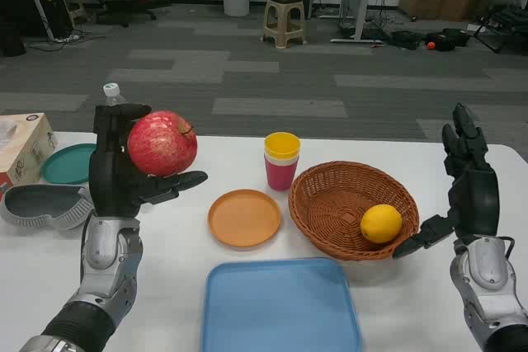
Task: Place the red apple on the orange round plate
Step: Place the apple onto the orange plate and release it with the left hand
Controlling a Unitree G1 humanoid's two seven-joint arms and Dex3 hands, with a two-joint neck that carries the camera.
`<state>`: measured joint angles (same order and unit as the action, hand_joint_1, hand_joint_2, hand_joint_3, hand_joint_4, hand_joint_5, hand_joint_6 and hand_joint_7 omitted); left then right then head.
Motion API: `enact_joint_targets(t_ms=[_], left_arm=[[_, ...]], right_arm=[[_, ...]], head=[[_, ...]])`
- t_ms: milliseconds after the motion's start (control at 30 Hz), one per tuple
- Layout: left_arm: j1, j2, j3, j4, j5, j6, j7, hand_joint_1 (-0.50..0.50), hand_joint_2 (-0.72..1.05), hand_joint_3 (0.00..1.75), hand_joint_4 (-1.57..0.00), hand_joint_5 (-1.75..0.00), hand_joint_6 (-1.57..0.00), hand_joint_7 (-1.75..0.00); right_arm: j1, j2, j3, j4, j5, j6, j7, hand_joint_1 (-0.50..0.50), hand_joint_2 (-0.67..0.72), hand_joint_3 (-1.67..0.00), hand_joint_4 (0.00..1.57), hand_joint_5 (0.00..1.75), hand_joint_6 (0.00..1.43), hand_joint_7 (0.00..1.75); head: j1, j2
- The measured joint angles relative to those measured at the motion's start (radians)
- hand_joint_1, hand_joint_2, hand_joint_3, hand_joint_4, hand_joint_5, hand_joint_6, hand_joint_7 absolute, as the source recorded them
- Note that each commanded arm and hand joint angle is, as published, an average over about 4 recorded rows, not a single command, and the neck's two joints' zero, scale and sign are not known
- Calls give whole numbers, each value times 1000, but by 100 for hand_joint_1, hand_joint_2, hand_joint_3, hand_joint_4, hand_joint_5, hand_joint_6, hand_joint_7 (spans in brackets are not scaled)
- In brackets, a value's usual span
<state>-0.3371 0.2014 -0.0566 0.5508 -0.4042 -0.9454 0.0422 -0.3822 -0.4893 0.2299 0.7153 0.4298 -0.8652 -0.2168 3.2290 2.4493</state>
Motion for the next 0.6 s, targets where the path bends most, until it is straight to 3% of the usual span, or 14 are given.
enact_joint_targets(t_ms=[233,600], left_arm=[[-24,-44,-137,59,-43,-35,-2,50,52,9,-45,-175,-33,-168],[-24,-12,-139,58,-58,-35,-2,50,52,9,-45,-175,-34,-168]], right_arm=[[5,12,-4,-36,-2,-12,-10,21,72,0,0,0,0,0],[6,41,-10,-37,-2,-18,-10,21,72,0,0,0,0,0]], head=[[8,18],[13,24]])
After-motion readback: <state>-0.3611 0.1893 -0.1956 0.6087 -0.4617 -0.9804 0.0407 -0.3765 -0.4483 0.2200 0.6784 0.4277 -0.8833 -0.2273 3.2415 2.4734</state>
